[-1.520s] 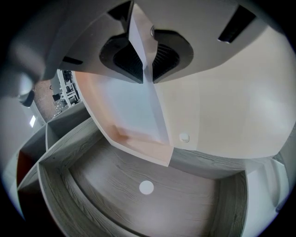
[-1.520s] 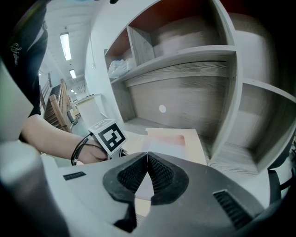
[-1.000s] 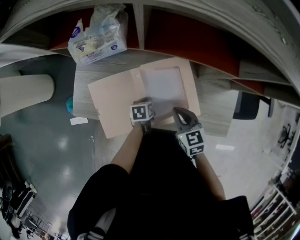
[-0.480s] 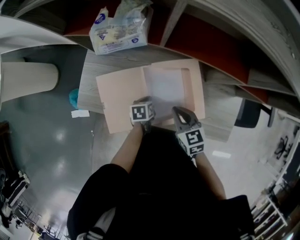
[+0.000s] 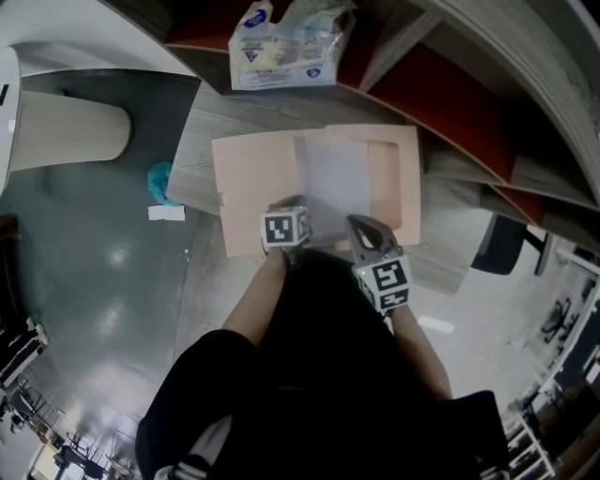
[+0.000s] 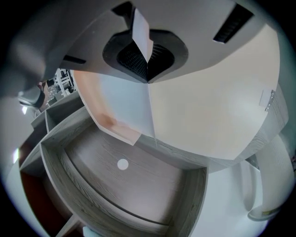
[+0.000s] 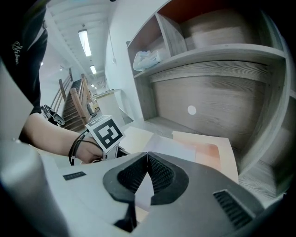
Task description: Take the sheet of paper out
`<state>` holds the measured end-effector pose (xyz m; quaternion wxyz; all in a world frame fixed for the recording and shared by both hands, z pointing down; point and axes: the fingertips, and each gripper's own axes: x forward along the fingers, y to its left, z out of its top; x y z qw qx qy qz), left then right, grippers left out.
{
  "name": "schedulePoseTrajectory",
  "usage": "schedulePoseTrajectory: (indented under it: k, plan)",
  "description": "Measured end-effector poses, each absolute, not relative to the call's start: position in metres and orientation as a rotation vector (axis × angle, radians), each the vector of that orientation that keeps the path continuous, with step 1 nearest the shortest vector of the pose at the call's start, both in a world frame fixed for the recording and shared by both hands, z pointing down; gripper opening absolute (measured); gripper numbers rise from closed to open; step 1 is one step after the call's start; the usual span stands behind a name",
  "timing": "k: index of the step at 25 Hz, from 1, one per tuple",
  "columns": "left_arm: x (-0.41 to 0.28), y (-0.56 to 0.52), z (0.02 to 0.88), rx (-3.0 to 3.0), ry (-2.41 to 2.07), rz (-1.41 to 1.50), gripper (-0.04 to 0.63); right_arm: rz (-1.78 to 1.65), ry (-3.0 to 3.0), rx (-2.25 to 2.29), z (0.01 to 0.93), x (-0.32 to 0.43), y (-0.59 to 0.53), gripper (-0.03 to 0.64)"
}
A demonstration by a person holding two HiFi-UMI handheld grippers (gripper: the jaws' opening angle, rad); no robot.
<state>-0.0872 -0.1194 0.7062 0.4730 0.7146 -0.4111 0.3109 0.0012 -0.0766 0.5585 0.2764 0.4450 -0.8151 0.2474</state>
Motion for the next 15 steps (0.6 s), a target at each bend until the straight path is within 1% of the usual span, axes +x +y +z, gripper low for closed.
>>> schedulePoseTrajectory:
  k: [15]
  plan:
    - [-0.139,-0.120,0.676,1.712,-1.170,0.701,0.044,0.651,-2.298,1.040,0.559,-0.036,-0.085,0.017]
